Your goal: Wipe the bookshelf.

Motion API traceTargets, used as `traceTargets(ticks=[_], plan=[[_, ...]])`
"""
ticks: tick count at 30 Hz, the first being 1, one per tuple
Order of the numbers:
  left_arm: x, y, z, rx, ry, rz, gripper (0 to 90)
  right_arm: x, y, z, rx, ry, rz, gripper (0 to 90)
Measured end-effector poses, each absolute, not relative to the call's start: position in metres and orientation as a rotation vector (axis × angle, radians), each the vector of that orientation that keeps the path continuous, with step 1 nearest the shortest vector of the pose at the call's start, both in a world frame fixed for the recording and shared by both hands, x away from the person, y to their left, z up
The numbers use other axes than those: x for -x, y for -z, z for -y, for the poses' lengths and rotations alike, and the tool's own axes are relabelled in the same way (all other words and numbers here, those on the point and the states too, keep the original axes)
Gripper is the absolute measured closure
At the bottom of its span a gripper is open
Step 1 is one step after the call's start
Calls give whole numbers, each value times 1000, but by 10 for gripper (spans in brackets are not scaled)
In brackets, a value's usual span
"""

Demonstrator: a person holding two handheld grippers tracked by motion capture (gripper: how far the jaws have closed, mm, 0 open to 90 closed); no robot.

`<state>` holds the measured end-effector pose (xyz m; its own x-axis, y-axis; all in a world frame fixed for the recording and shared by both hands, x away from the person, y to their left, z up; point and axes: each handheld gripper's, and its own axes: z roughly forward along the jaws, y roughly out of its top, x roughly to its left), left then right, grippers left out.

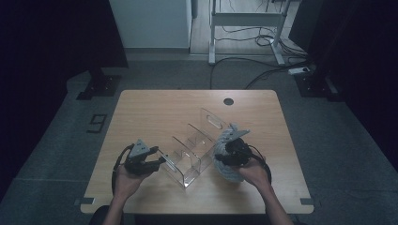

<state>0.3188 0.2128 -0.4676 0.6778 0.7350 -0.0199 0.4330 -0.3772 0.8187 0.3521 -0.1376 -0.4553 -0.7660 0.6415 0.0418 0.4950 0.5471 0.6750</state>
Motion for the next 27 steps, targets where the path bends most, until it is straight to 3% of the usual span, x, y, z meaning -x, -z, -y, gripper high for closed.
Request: traceTargets(ticks=[27], plan=[[-327, 469, -211, -2008, -491, -950, 452, -323, 452, 90, -762, -1019, -2708, 628]])
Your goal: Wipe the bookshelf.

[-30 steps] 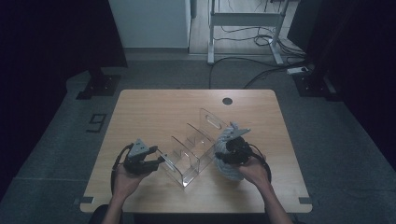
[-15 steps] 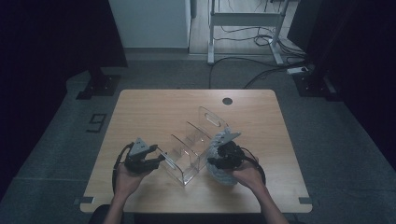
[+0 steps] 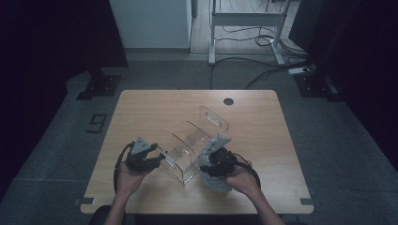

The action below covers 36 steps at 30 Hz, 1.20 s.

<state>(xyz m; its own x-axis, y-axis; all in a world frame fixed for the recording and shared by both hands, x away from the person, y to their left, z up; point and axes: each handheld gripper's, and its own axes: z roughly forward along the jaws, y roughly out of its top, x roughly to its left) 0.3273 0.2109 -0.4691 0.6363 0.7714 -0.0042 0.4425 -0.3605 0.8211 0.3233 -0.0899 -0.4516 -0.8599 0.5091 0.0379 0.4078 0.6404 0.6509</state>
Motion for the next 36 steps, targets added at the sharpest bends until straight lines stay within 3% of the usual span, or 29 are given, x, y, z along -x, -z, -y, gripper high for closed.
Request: traceTargets(ticks=[27, 36], plan=[[-326, 468, -208, -2018, -515, -988, 454, -286, 452, 41, -515, -1013, -2870, 626], [-328, 468, -209, -2017, -521, -959, 449, -290, 449, 47, -519, -982, -2900, 651]])
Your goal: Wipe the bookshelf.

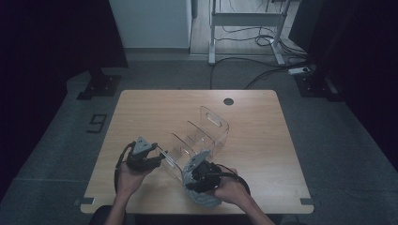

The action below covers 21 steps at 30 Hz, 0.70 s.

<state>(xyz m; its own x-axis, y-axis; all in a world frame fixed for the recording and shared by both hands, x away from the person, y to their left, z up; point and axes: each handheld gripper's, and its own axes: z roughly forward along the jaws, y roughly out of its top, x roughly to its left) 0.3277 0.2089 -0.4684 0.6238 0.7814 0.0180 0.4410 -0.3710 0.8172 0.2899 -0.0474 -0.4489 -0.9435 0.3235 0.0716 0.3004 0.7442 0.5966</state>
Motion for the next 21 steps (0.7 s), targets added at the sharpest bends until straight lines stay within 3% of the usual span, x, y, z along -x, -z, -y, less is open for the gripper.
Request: traceTargets(ticks=[21], plan=[[-330, 470, -214, -1996, -508, -958, 455, -337, 434, 139, -933, -937, -2620, 641]])
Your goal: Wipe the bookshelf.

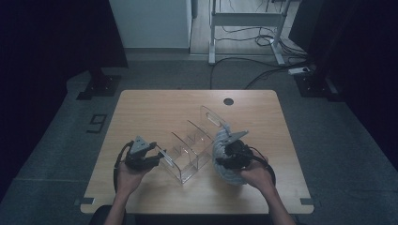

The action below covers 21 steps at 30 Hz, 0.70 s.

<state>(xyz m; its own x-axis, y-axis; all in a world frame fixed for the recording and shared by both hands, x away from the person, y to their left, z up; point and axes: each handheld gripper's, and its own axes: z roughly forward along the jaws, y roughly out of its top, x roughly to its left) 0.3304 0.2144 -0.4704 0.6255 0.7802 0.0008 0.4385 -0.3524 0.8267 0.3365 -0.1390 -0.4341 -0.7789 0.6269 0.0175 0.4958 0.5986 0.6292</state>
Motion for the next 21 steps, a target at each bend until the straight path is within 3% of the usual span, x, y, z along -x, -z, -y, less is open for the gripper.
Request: traceTargets(ticks=[21], plan=[[-316, 469, -213, -1998, -470, -944, 457, -364, 449, 213, -1274, -892, -2426, 630]])
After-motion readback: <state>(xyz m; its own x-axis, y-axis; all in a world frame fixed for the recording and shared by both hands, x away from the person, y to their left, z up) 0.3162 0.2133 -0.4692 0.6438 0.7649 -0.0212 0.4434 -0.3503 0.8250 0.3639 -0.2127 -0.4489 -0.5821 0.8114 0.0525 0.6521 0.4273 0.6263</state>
